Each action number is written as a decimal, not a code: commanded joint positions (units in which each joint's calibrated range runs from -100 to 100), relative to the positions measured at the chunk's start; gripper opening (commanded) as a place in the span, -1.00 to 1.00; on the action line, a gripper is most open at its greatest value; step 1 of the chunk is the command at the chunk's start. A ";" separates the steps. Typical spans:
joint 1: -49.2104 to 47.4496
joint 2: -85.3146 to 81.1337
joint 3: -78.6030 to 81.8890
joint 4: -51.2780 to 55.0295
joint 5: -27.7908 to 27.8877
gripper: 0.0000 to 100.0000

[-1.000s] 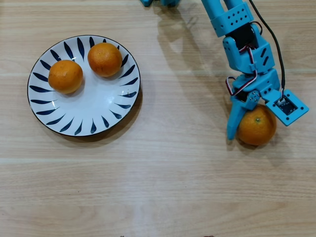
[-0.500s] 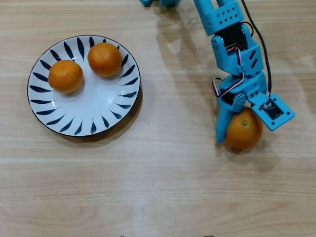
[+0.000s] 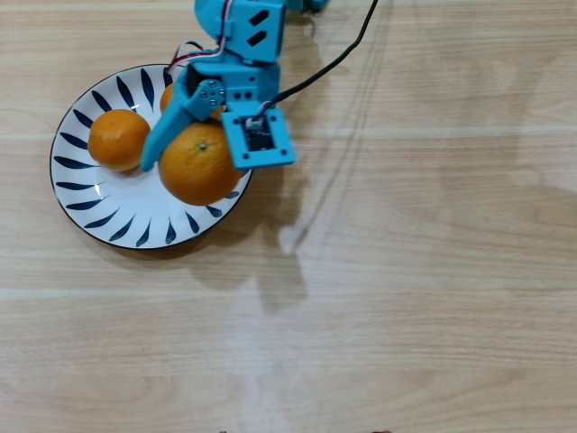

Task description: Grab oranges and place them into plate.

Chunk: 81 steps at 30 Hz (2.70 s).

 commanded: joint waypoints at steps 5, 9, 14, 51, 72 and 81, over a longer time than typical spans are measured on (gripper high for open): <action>6.97 -5.02 7.52 -0.73 0.45 -0.37; 7.62 -4.93 8.88 -0.81 0.40 -0.25; 6.97 -3.32 8.24 -0.81 0.19 0.01; -19.08 -88.95 76.24 15.52 27.74 -0.96; -22.63 -88.53 78.59 15.52 32.70 -0.96; -22.71 -88.53 78.59 15.52 32.70 -0.96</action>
